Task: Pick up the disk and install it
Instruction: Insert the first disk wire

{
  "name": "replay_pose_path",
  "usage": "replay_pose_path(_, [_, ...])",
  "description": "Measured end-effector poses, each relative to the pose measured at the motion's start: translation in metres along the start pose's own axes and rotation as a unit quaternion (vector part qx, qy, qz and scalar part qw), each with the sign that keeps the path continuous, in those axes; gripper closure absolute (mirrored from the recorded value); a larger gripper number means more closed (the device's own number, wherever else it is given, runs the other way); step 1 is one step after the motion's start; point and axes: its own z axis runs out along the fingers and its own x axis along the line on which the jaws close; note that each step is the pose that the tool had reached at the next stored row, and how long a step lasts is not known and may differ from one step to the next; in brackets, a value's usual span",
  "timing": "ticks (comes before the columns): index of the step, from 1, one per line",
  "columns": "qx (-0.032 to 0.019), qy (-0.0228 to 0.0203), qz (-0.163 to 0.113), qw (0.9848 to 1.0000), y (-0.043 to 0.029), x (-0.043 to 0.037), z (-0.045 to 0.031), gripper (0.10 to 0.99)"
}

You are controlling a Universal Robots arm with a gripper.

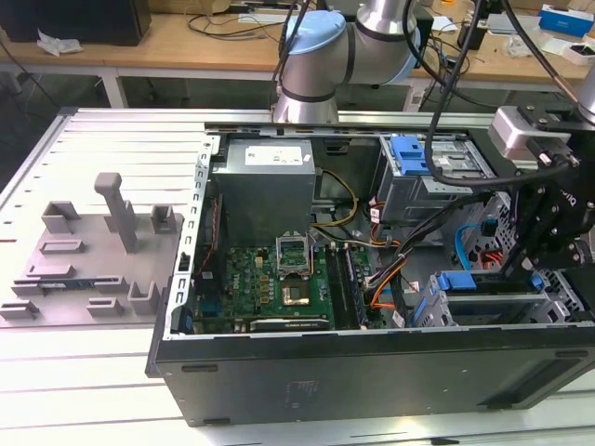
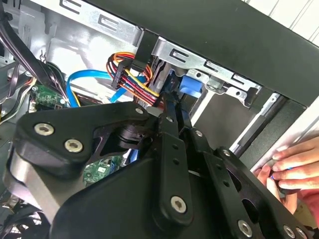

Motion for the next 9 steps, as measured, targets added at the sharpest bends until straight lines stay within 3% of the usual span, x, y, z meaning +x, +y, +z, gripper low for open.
replay_pose_path(3, [-0.0005, -0.0014, 0.000, 1.0000, 0.0001, 0.0005, 0.0013, 0.910])
replay_pose_path(5, [0.0000, -0.0001, 0.000, 1.0000, 0.0001, 0.0011, -0.0115, 0.792])
replay_pose_path(7, [0.0000, -0.0002, 0.000, 1.0000, 0.0000, 0.0011, -0.0227, 0.792])
replay_pose_path(8, [0.0000, -0.0002, 0.000, 1.0000, 0.0001, 0.0007, -0.0278, 0.725])
replay_pose_path(9, [0.0000, -0.0001, 0.000, 1.0000, 0.0001, 0.0003, -0.0329, 0.725])
